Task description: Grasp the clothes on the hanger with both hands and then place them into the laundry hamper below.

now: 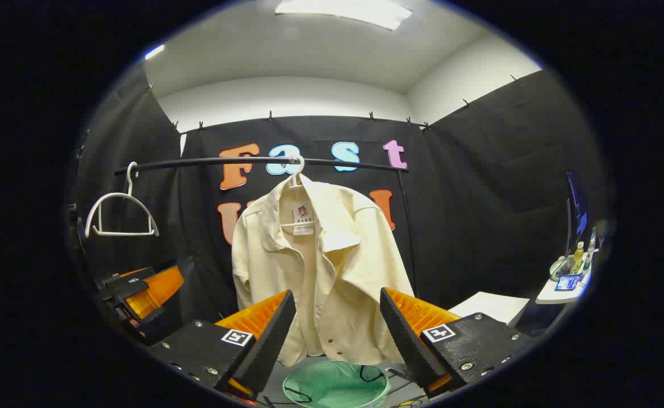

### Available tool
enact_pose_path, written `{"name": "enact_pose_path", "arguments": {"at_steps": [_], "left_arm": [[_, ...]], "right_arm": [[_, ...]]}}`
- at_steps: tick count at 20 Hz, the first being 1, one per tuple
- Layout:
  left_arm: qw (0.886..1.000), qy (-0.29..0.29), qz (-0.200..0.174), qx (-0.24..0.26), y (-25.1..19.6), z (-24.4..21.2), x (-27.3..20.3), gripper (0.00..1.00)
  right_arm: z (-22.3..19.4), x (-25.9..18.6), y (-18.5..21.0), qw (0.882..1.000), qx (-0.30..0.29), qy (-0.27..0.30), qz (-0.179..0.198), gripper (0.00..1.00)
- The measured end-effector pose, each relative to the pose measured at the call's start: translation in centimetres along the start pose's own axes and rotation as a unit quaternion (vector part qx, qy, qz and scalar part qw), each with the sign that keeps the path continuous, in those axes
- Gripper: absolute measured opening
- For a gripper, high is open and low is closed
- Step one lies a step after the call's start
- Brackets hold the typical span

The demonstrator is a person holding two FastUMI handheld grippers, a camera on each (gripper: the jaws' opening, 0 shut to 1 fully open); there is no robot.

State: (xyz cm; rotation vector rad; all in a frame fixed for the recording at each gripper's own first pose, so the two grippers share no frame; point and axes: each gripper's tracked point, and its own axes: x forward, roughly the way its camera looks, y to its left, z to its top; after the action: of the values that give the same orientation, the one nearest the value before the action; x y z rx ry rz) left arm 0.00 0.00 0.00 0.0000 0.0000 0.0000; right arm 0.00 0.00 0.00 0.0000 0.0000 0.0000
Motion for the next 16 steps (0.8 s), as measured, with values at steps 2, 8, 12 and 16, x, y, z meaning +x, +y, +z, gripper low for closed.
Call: {"name": "enact_pose_path", "arguments": {"at_steps": [2,8,12,16], "left_arm": [[1.0,0.0,-0.01,-0.011,-0.8,0.0,0.0,1.0],[1.0,-0.004,-0.004,-0.006,-1.1,-0.1,-0.1,0.96],[1.0,-0.006,-0.003,-0.006,-1.2,-0.1,0.3,1.0],[1.0,-0.008,0.002,-0.004,-0.9,0.0,0.6,0.96]], "right_arm": [[0.1,-0.1,-0.5,1.0,0.005,-0.002,-0.003,0.93],[0.4,0.2,-1.2,1.0,0.004,-0.001,-0.001,0.93],[0.5,0.7,-1.8,1.0,0.006,-0.002,-0.001,0.93],[0.4,1.2,-2.1,1.0,0.007,0.001,-0.002,0.93]]}}
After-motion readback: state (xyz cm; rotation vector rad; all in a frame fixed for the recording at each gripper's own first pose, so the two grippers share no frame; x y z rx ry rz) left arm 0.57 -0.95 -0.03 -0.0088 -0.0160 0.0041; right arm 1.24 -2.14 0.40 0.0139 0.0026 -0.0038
